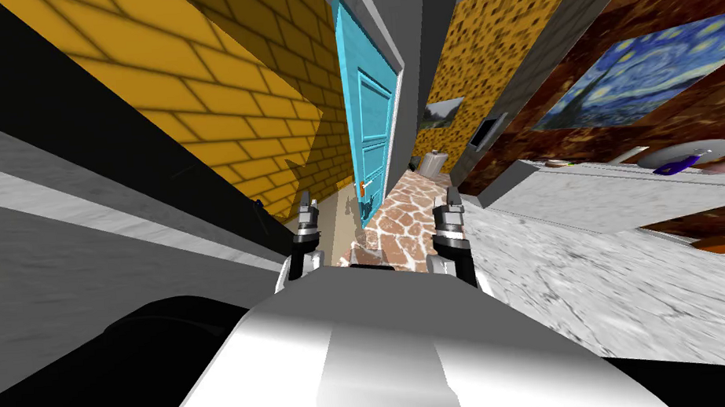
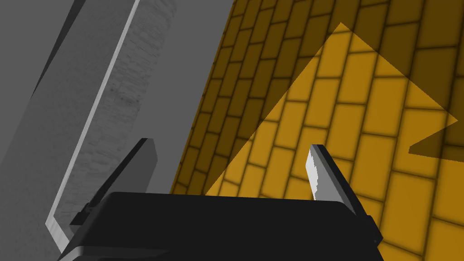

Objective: Push the door open

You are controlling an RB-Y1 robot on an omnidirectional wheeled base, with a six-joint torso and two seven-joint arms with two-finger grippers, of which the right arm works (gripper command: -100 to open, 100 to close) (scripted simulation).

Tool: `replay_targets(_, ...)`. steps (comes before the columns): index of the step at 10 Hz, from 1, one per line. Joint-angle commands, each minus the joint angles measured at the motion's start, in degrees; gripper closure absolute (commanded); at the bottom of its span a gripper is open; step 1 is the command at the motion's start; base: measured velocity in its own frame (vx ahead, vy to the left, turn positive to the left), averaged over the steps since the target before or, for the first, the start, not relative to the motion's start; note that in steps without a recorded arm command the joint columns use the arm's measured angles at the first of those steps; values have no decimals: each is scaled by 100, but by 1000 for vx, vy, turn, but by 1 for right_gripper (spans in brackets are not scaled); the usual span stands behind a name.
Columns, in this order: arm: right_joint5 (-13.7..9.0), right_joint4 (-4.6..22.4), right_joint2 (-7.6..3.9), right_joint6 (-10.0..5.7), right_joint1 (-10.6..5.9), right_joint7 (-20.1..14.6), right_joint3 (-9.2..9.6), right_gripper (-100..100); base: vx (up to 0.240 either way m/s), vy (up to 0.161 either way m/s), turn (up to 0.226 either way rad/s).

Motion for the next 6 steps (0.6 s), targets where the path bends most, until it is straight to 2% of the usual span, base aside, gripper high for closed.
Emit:
replay_targets(1,-35,179,-90,-5,-96,-79,55,-100,-22,43,149)
replay_targets(4,-94,482,-233,-12,-259,-212,149,-100,106,-78,125)
replay_targets(6,-153,786,-372,-20,-423,-346,244,-100,123,-75,166)
